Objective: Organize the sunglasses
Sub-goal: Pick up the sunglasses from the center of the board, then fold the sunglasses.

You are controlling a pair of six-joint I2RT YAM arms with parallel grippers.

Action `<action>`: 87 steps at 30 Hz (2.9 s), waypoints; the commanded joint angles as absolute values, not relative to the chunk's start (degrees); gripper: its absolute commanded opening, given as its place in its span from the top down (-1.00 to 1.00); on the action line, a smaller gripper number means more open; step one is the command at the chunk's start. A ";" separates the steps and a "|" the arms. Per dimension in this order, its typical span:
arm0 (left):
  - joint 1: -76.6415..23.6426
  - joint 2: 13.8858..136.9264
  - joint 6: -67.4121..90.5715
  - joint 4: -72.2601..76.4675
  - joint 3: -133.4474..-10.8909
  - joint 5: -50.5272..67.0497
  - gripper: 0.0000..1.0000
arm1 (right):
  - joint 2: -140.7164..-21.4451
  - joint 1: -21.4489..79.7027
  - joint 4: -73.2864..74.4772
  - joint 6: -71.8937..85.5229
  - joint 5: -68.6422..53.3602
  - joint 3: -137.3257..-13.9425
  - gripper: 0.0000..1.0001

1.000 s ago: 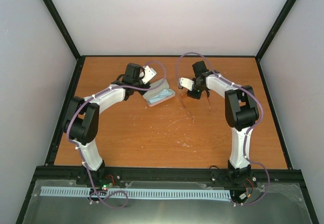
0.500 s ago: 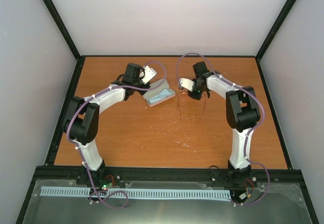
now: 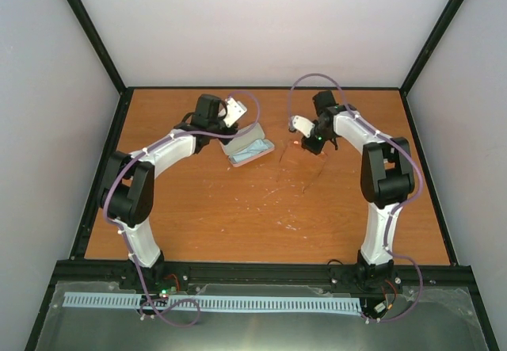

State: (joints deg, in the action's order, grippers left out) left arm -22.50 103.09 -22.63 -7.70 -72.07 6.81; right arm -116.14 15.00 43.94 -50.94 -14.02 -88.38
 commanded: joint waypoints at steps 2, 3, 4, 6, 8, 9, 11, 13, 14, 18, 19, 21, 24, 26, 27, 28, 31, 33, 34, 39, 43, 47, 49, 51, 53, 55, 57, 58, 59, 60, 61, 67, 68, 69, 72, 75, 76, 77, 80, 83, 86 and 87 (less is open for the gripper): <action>-23.47 102.69 -20.66 -7.88 -78.53 10.72 0.59 | -110.11 12.53 46.98 -40.55 -22.48 -89.62 0.94; -23.87 102.90 -20.57 -7.88 -79.24 10.97 0.59 | -109.70 12.30 46.90 -39.47 -24.20 -88.95 0.94; -24.35 103.06 -20.50 -7.71 -79.88 11.23 0.59 | -109.32 12.24 46.84 -38.39 -25.73 -88.00 0.95; -25.48 103.47 -20.23 -7.56 -81.23 11.73 0.59 | -108.26 12.10 46.21 -35.85 -29.29 -86.39 0.94; -26.64 104.00 -20.09 -7.32 -82.25 12.40 0.59 | -107.08 12.09 45.08 -33.44 -32.75 -84.66 0.94; -27.22 104.35 -19.89 -7.25 -82.80 12.94 0.59 | -106.41 12.12 44.34 -32.14 -34.23 -83.70 0.94; -28.33 104.64 -19.32 -7.00 -83.86 14.55 0.59 | -104.90 12.11 41.99 -29.22 -37.10 -81.69 0.94; -29.29 105.00 -18.37 -6.94 -85.07 16.25 0.59 | -103.53 12.12 39.35 -26.10 -40.63 -80.11 0.94; -29.75 105.20 -17.42 -6.99 -85.84 16.99 0.59 | -102.89 12.13 37.64 -24.32 -42.07 -79.33 0.95; -30.93 105.43 -14.94 -7.74 -87.87 19.66 0.59 | -101.59 12.12 31.13 -17.79 -46.68 -77.34 0.94; -31.10 105.27 -14.59 -8.15 -88.10 20.03 0.59 | -101.59 12.08 28.93 -15.87 -48.94 -77.19 0.94; -31.52 104.73 -13.98 -8.70 -88.29 20.19 0.59 | -102.05 12.12 24.94 -10.48 -51.50 -77.00 0.94; -31.55 103.29 -14.21 -10.73 -88.10 19.16 0.60 | -102.04 12.05 15.73 -0.42 -56.57 -75.50 0.94; -31.55 101.69 -15.55 -11.44 -87.21 17.12 0.60 | -101.62 12.06 7.80 7.35 -58.22 -74.55 0.94; -31.44 100.69 -16.32 -11.49 -86.60 16.20 0.60 | -101.65 12.12 3.75 11.61 -59.03 -74.53 0.95; -31.42 99.81 -17.06 -11.56 -85.79 15.60 0.61 | -101.87 12.24 -0.52 15.23 -60.93 -74.77 0.94; -30.93 97.80 -18.55 -12.13 -84.39 14.86 0.61 | -102.42 13.07 -4.48 18.09 -62.59 -78.26 0.94; -30.56 96.99 -18.92 -12.70 -83.58 14.57 0.61 | -102.88 13.45 -4.21 17.62 -62.67 -80.97 0.94; -30.35 96.53 -18.98 -12.62 -83.03 14.40 0.61 | -103.10 13.45 -3.93 17.80 -62.61 -81.92 0.95; -30.24 95.87 -19.12 -12.90 -82.35 13.48 0.61 | -103.15 13.49 -2.51 19.27 -62.60 -83.59 0.95; -30.02 96.02 -18.01 -12.87 -83.39 12.63 0.62 | -102.52 13.47 4.22 15.10 -61.56 -83.48 0.94; -27.92 96.30 -15.72 -13.52 -84.79 12.17 0.64 | -100.40 13.47 5.36 14.92 -57.83 -80.58 0.94; -26.14 96.25 -14.88 -13.73 -85.18 12.18 0.64 | -99.32 13.47 7.29 15.30 -53.26 -79.80 0.94; -24.62 96.24 -15.11 -13.76 -85.87 12.10 0.65 | -98.61 13.45 8.74 15.00 -49.54 -79.37 0.94; -24.17 96.32 -16.04 -13.63 -86.94 11.18 0.64 | -98.62 13.51 11.01 15.11 -44.67 -79.43 0.94; -24.13 96.33 -16.17 -13.52 -88.08 11.32 0.64 | -98.97 13.45 11.87 14.45 -43.55 -79.19 0.94; -24.17 96.51 -15.21 -13.77 -89.27 12.87 0.64 | -99.55 13.45 12.33 14.32 -43.52 -79.20 0.94; -24.17 96.63 -14.55 -13.95 -89.76 14.23 0.64 | -99.65 13.45 12.26 14.48 -43.84 -79.19 0.94; -24.17 96.62 -13.72 -14.09 -90.04 16.06 0.64 | -99.74 13.49 12.27 14.93 -43.44 -79.23 0.94; -24.17 96.67 -13.07 -14.10 -90.04 18.06 0.64 | -99.75 13.46 12.26 15.13 -43.64 -79.21 0.94; -24.17 96.70 -12.37 -13.83 -89.96 20.10 0.63 | -99.73 13.45 12.25 15.16 -43.36 -79.17 0.95; -24.66 98.63 -9.43 -12.77 -89.89 25.97 0.61 | -100.24 13.45 15.35 15.97 -41.92 -80.81 0.94; -24.88 98.97 -9.33 -12.59 -89.88 26.25 0.62 | -100.56 13.45 16.00 16.10 -42.07 -81.26 0.94; -25.06 99.29 -9.18 -12.34 -90.03 26.52 0.62 | -100.81 13.45 16.69 16.28 -41.99 -81.81 0.94; -25.88 100.20 -8.44 -11.86 -91.18 26.81 0.62 | -101.72 15.12 18.01 16.81 -41.74 -82.56 0.94; -27.01 100.97 -8.01 -11.87 -92.34 26.99 0.62 | -102.12 15.54 17.59 17.10 -41.20 -82.51 0.94; -27.37 101.17 -7.88 -11.87 -92.59 26.95 0.62 | -102.19 15.70 17.25 17.40 -41.04 -82.45 0.94; -27.75 101.23 -7.72 -11.82 -92.82 26.91 0.62 | -102.40 15.73 17.01 17.62 -41.11 -82.49 0.94; -28.69 101.56 -7.39 -11.73 -93.12 26.96 0.62 | -103.35 15.85 17.11 18.35 -41.58 -83.26 0.94; -29.21 101.75 -7.19 -11.58 -92.50 27.05 0.62 | -103.82 15.88 17.28 19.35 -42.79 -84.35 0.94; -29.59 101.90 -6.58 -10.72 -91.32 27.33 0.62 | -103.72 15.82 16.22 20.47 -44.32 -84.95 0.94; -29.74 102.06 -6.32 -10.60 -91.14 27.44 0.62 | -103.70 15.90 15.80 20.82 -45.08 -85.10 0.94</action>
